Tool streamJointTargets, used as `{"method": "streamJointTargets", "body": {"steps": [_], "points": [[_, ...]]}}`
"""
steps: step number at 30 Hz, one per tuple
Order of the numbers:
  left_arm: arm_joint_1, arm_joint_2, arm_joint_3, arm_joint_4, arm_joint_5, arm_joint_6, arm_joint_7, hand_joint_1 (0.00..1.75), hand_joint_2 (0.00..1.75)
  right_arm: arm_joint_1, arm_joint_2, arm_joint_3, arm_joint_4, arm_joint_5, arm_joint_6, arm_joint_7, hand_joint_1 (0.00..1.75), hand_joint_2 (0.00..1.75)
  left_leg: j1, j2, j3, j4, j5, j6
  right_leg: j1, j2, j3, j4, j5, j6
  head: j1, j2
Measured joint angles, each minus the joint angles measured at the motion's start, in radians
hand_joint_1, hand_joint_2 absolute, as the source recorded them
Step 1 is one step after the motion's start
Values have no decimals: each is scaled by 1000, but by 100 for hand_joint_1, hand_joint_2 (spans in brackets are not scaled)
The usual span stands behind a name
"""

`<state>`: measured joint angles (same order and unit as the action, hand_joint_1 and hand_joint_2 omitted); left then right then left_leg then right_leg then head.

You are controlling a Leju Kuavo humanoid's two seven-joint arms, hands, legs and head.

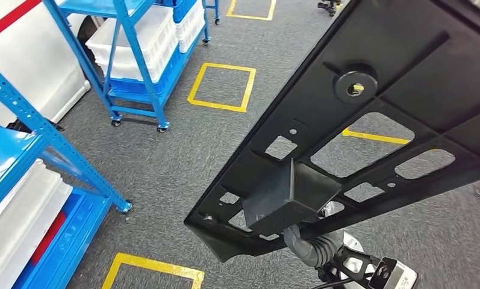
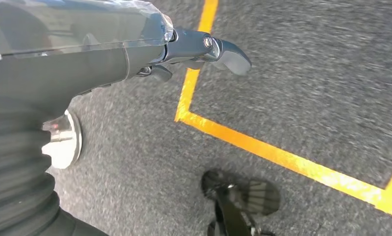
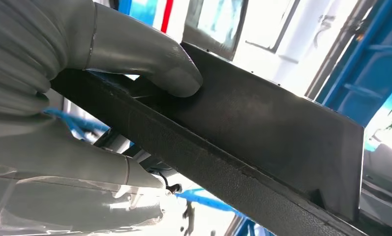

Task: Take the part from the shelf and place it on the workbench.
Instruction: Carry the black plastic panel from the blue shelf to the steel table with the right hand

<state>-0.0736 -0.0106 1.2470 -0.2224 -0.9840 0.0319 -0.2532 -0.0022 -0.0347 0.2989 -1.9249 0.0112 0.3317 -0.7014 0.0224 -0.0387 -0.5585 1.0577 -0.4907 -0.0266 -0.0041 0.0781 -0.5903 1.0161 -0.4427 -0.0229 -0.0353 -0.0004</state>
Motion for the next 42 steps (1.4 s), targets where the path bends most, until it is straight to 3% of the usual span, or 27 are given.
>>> {"method": "streamJointTargets", "body": {"steps": [2,4,6,8,10,11,12,13,15,16,17,19,20,22,24,25,26,27,28,30,32,34,35,37,39,41,42], "points": [[-2,0,0,0,0,-1,6,0,175,2,0,0,0,4,-1,0,175,175,-1,-20,17,-41,5,6,-1,18,-8,5,2,13,0,0],[-5,0,0,0,1,-2,13,0,175,4,0,0,0,7,-1,0,175,175,-3,-3,18,-46,11,19,-3,28,-15,5,6,26,0,0],[-9,-1,1,0,9,-4,20,0,175,4,0,0,0,11,0,0,175,175,-2,16,19,-53,18,35,-2,-6,-32,38,-16,35,0,0],[-9,-2,6,0,21,-8,26,0,175,4,0,-1,0,17,0,0,175,175,-5,37,18,-56,20,45,-1,-53,-84,147,-77,40,0,0],[-6,-4,15,0,33,-13,28,0,175,6,0,-1,1,28,-1,0,175,175,-10,61,17,-55,19,48,-4,-68,-142,267,-124,45,0,0],[-5,-5,20,0,37,-14,29,0,175,7,0,-1,1,32,-1,0,175,175,-12,72,16,-55,18,48,-5,-70,-151,286,-123,45,0,0],[-6,-7,24,0,41,-15,29,0,175,8,0,-1,2,36,-1,0,175,175,-13,82,17,-55,17,48,-6,-74,-138,262,-102,44,0,0],[-6,-8,27,0,45,-15,29,0,175,8,0,0,2,38,-1,0,175,175,-14,91,19,-55,16,47,-5,-81,-105,202,-70,40,0,0],[-8,-13,33,0,50,-14,29,0,175,5,0,1,3,40,-1,0,175,175,-17,106,24,-55,12,42,2,-118,-28,59,-21,28,0,0],[-8,-15,36,0,53,-13,28,0,175,2,0,2,3,41,-2,0,175,175,-17,113,25,-55,10,37,8,-131,-7,18,-12,22,0,0],[-8,-17,40,0,56,-12,28,0,175,-1,0,4,3,40,-2,0,175,175,-18,120,26,-55,8,32,13,-138,1,0,-12,16,0,0],[-9,-21,47,0,59,-12,27,0,175,-6,0,6,3,38,-3,0,175,175,-18,135,31,-58,5,22,15,-118,2,-6,-8,9,0,0],[-10,-23,49,0,60,-12,25,0,175,-8,0,8,3,36,-3,0,175,175,-17,132,33,-55,0,17,12,-109,5,-14,-5,4,0,0],[-11,-27,50,0,60,-11,23,0,175,-14,0,14,4,33,-5,0,175,175,-14,97,11,5,-41,10,5,-92,14,-28,3,-7,0,0],[-7,-29,51,0,57,-11,22,0,175,-17,-1,22,4,32,-10,0,175,175,-11,56,-50,138,-108,5,4,-73,16,-29,4,-13,0,0],[-3,-29,51,0,54,-11,22,0,175,-14,-1,26,4,33,-14,0,175,175,-10,49,-81,198,-129,3,4,-61,15,-29,4,-14,0,0],[0,-29,51,0,51,-11,23,0,175,-10,-1,30,3,34,-17,0,175,175,-10,47,-98,229,-132,1,4,-49,15,-27,3,-14,0,0],[2,-29,51,0,47,-11,23,0,175,-6,-2,34,2,36,-22,0,175,175,-9,46,-97,220,-113,-1,3,-36,16,-25,3,-12,0,0],[3,-29,51,0,44,-12,23,0,175,-1,-3,37,1,38,-27,0,175,175,-7,42,-77,171,-77,-2,2,-24,16,-22,1,-10,0,0],[4,-28,51,0,36,-14,24,0,175,4,-6,42,-6,40,-43,0,175,175,0,5,-18,31,-8,-2,2,-1,13,-10,-5,-1,0,0],[5,-26,51,0,31,-17,23,0,175,8,-9,47,-15,40,-56,0,175,175,2,-29,12,-40,11,3,1,18,3,0,-7,10,0,0],[5,-23,50,0,26,-19,22,0,175,19,-15,50,-27,41,-65,0,175,175,0,-22,15,-44,10,15,-1,36,-5,0,-4,23,0,0],[4,-22,50,0,24,-19,22,0,175,26,-19,51,-34,42,-69,0,175,175,0,-12,16,-48,13,22,-1,30,-7,3,-5,28,0,0],[5,-20,49,0,19,-19,18,0,175,33,-30,52,-48,45,-77,0,175,175,1,10,19,-57,18,37,0,-14,-30,52,-37,36,0,0],[10,-18,49,0,15,-19,13,0,175,37,-41,54,-58,42,-83,0,175,175,-3,35,19,-59,18,46,-2,-59,-91,177,-102,41,0,0],[15,-15,49,0,11,-19,8,0,175,44,-54,55,-63,36,-87,0,175,175,-8,61,20,-59,16,48,-7,-69,-146,285,-136,45,0,0],[15,-14,49,0,9,-19,6,0,175,46,-60,55,-64,33,-88,0,175,175,-9,72,21,-58,14,47,-8,-71,-148,287,-124,46,0,0]]}}
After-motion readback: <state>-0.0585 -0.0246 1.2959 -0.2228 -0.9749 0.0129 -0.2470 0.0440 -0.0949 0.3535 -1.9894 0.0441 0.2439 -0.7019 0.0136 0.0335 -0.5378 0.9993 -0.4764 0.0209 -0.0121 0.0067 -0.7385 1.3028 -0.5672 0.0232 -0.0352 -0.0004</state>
